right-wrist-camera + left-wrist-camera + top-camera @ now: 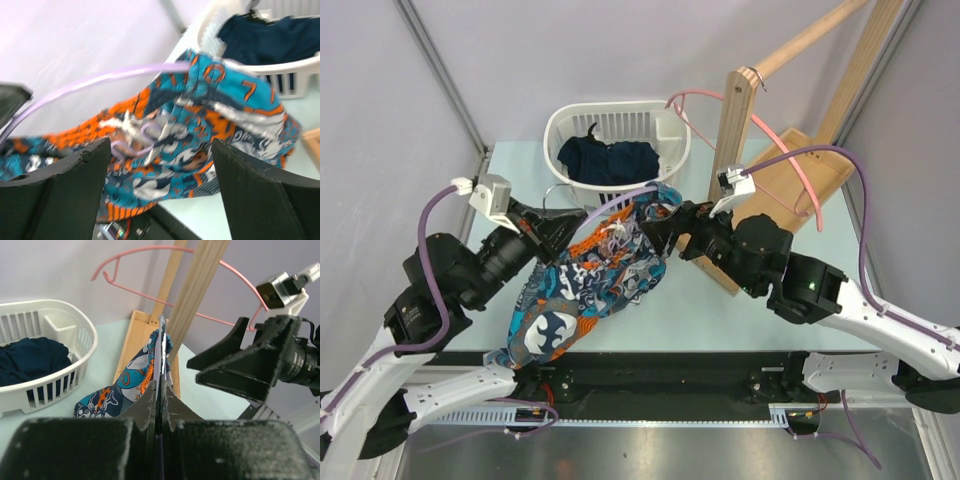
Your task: Remove the shorts from the hanger
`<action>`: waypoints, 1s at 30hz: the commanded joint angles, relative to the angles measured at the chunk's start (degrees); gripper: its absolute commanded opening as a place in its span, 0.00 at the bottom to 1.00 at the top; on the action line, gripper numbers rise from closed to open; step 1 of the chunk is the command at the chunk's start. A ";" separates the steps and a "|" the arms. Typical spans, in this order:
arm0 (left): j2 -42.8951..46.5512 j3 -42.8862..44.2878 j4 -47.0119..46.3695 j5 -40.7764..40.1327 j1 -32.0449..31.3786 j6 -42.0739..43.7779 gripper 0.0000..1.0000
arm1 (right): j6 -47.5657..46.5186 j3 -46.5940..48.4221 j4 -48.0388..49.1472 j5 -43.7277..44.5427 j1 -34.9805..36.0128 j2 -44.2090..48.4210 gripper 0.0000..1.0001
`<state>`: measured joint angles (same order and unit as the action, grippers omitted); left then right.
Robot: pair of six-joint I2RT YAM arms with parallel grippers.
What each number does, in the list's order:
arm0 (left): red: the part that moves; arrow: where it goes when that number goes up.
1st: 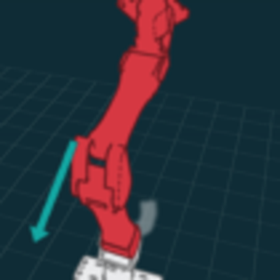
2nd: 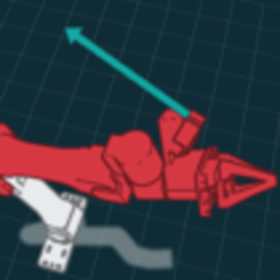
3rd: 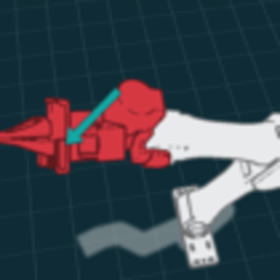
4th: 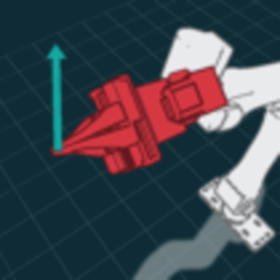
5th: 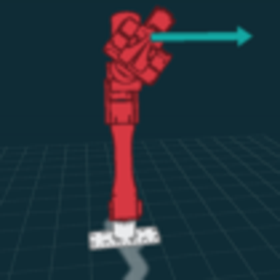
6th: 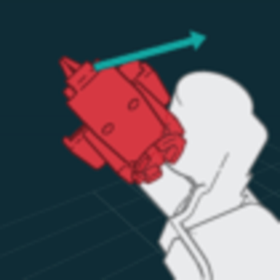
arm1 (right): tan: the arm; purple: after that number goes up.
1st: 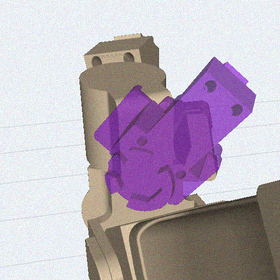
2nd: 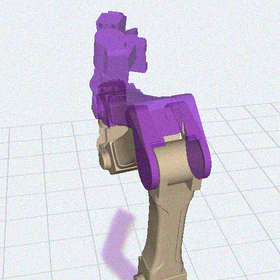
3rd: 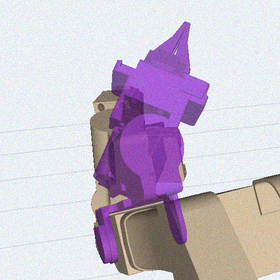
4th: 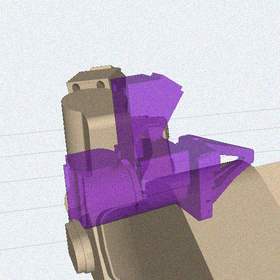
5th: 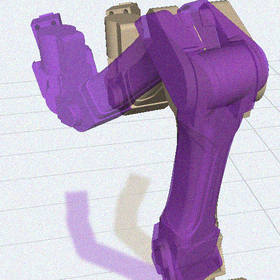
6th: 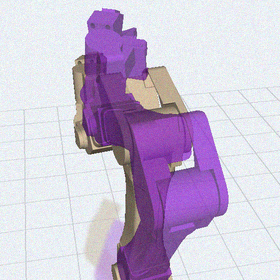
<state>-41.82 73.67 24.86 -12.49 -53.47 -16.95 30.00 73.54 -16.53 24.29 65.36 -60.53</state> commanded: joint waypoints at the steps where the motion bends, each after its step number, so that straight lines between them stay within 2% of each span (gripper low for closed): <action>1: 1.48 -0.98 -3.41 5.54 0.21 2.01 0.00 | -0.03 1.78 1.42 18.03 3.44 -0.99 0.84; 5: 1.92 -2.65 -4.21 8.00 0.21 2.45 0.00 | -0.73 1.78 -0.25 23.78 3.98 -1.95 0.77; 8: 2.36 -3.27 -4.65 9.67 0.21 2.62 0.00 | -1.35 1.78 -0.78 25.10 3.98 -2.57 0.63; 10: 2.71 -3.36 -4.82 9.86 0.21 2.71 0.00 | -1.61 1.78 -1.22 25.54 3.98 -3.01 0.59; 11: 2.89 -3.27 -4.74 10.03 0.21 2.62 0.00 | -1.61 1.78 -1.39 25.71 3.98 -3.19 0.52; 19: 4.20 -3.88 -5.35 11.96 0.21 2.71 0.01 | -1.08 1.78 -2.98 26.51 3.81 -4.15 0.34; 23: 4.56 -4.41 -5.44 13.81 0.21 2.71 0.00 | -0.30 1.78 -6.91 30.54 3.20 -2.58 0.17; 25: 4.99 -4.50 -5.44 14.60 0.21 2.80 0.00 | 1.11 1.78 -10.08 31.52 0.14 -1.26 0.08; 26: 5.26 -4.85 -5.61 14.77 0.21 3.15 0.00 | 3.03 1.78 -14.01 31.17 -1.28 -0.47 0.00; 28: 6.22 -5.37 -5.88 14.69 0.21 3.07 0.00 | 5.15 1.35 -20.42 27.24 -7.84 2.77 0.00; 30: 6.67 -5.90 -6.92 14.77 0.21 2.54 0.00 | 4.72 -1.11 -21.52 26.60 -9.11 5.68 0.00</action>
<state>-37.71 67.61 24.18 -0.49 -53.43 -14.39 32.42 73.49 -29.61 47.29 61.58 -60.84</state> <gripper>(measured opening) 0.043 0.011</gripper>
